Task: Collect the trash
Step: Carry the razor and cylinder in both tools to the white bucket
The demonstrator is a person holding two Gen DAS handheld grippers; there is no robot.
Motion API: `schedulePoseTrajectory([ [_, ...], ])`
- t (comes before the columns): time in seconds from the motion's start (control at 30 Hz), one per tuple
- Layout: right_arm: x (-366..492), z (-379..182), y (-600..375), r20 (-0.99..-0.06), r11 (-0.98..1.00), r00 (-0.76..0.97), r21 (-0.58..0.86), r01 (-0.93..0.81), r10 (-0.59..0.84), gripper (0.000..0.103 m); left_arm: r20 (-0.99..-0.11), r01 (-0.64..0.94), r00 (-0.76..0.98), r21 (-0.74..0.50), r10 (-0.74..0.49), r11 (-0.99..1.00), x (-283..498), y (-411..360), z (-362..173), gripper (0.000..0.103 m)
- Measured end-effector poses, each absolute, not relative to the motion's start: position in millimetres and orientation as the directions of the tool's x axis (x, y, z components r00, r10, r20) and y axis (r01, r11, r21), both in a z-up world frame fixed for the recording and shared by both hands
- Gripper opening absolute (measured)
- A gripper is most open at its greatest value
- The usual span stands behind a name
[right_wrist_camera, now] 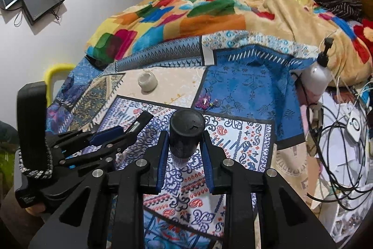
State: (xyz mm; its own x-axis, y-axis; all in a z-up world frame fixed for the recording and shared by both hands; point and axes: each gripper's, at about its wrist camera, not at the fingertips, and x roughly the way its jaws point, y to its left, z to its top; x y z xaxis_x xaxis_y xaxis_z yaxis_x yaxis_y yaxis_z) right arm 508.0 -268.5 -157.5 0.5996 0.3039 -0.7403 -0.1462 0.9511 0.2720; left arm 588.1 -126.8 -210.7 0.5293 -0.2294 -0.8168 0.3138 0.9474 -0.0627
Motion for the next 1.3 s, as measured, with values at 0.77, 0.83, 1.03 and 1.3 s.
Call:
schedulePoseTrajectory([
  [0.77,413,-30,-211,-0.613,0.934,0.705,0.197,-0.299,0.356,0.024,-0.623,0.186,0.762,-0.055,-0.180,0.981,435,-51,-52,0.024],
  [0.83,403,-24,-201,-0.607,0.927,0.703,0.194,-0.321,0.370,0.024,-0.609,0.167,0.777,-0.051,-0.163,0.985,419,-39,-45,0.024],
  [1.03,370,-11,-158,-0.594,0.896,0.681,0.182,-0.404,0.428,0.024,-0.578,0.105,0.808,-0.056,-0.118,0.993,368,6,-28,0.024],
  [1.3,330,-8,-100,-0.590,0.843,0.631,0.174,-0.509,0.503,0.024,-0.565,0.003,0.824,-0.062,-0.038,0.998,305,69,-22,0.024],
])
